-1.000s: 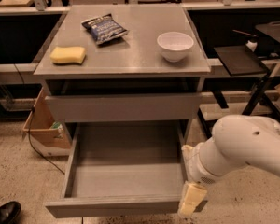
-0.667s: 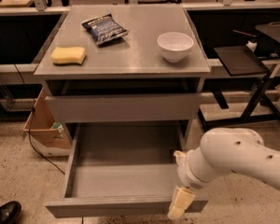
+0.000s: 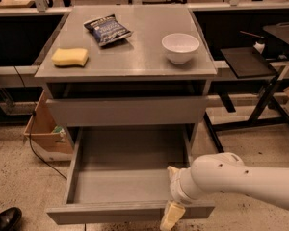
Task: Close middle drawer
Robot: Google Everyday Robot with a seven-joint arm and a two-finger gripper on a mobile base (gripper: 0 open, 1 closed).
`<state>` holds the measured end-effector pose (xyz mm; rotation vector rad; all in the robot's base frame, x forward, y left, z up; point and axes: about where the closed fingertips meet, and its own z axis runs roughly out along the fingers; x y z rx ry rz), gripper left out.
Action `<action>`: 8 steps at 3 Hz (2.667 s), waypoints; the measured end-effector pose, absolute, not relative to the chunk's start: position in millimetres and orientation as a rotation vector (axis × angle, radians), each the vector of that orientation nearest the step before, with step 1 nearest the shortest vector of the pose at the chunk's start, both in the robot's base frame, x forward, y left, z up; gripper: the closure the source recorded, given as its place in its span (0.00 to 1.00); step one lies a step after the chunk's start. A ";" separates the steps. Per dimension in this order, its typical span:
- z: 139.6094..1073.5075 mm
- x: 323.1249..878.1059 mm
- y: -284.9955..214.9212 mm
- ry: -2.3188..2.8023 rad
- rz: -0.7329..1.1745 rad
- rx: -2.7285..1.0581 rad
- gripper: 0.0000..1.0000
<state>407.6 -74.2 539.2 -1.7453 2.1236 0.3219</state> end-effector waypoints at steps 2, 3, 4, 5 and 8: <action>518.9 403.3 -68.1 2.129 0.368 -1.719 0.00; 490.5 408.0 -53.5 2.135 0.412 -1.664 0.00; 461.8 426.4 -42.3 2.138 0.407 -1.614 0.00; 443.0 452.2 -37.6 2.140 0.368 -1.565 0.00; 429.5 477.4 -39.4 2.126 0.282 -1.503 0.66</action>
Offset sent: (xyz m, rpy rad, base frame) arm -0.0059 0.0071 -0.0258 0.0613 0.0220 -0.0223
